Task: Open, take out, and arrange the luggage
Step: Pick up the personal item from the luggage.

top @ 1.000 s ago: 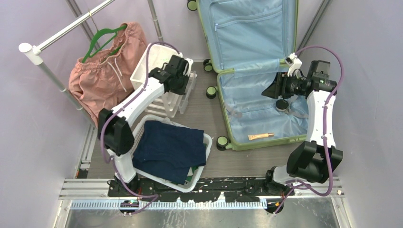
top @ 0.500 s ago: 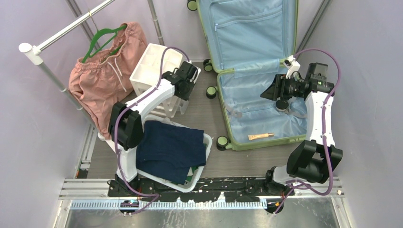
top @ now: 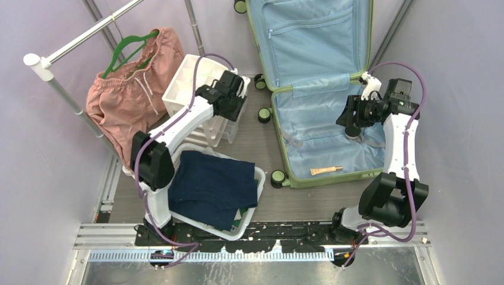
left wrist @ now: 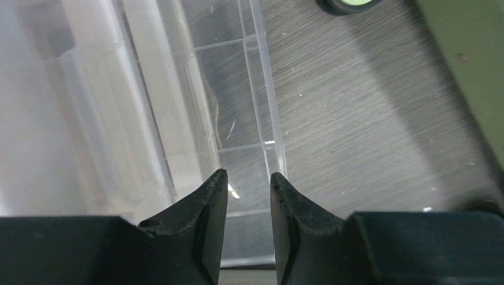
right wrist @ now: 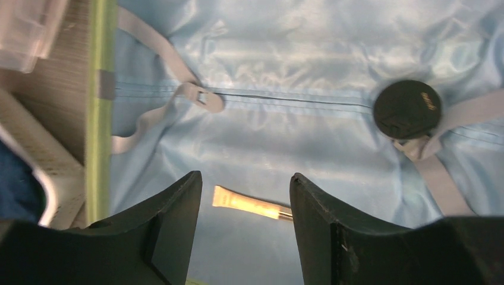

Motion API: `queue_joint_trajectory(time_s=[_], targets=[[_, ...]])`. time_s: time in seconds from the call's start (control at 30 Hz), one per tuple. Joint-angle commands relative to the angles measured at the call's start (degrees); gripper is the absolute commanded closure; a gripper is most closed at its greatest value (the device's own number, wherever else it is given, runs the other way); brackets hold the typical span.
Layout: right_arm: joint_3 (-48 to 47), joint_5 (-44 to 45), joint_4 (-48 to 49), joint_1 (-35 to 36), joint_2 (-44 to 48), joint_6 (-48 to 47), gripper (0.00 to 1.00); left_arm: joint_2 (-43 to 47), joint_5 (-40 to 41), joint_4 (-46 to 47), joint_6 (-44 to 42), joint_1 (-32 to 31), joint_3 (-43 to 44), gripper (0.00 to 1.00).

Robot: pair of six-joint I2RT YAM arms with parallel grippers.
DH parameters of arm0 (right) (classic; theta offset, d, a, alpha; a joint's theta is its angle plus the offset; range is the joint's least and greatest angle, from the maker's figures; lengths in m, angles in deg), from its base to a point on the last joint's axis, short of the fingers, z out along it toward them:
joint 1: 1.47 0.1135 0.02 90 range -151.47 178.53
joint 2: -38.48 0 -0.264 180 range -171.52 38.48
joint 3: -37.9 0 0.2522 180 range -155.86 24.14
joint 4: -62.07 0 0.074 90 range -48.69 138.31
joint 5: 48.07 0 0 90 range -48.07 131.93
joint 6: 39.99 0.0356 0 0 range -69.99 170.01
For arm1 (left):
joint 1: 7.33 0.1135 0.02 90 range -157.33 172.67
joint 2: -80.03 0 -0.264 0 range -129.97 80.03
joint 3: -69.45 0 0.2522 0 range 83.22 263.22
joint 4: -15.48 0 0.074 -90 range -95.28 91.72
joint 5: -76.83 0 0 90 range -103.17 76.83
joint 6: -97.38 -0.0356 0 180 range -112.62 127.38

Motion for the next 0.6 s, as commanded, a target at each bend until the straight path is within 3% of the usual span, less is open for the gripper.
queue_joint_trajectory(time_s=[0.0, 0.2, 0.43, 0.57], targets=[[-2.57, 10.67, 1.47, -0.18, -2.07, -2.90, 0.38, 8.63, -3.45, -0.48, 1.84, -0.16, 3.15, 0.67], [-2.94, 22.63, 1.07, -0.11, -8.03, -6.38, 0.36, 15.65, -10.80, 4.36, 4.26, 0.01, -1.24, 0.65], [-1.11, 30.26, 5.20, 1.51, -12.68, -10.14, 0.23, 25.73, -21.52, 26.54, 17.91, 3.97, -16.77, 0.31], [-2.98, 31.37, 5.68, 1.72, -15.96, -11.98, 0.21, 28.27, -27.44, 38.10, 27.30, 7.03, -24.17, 0.26]])
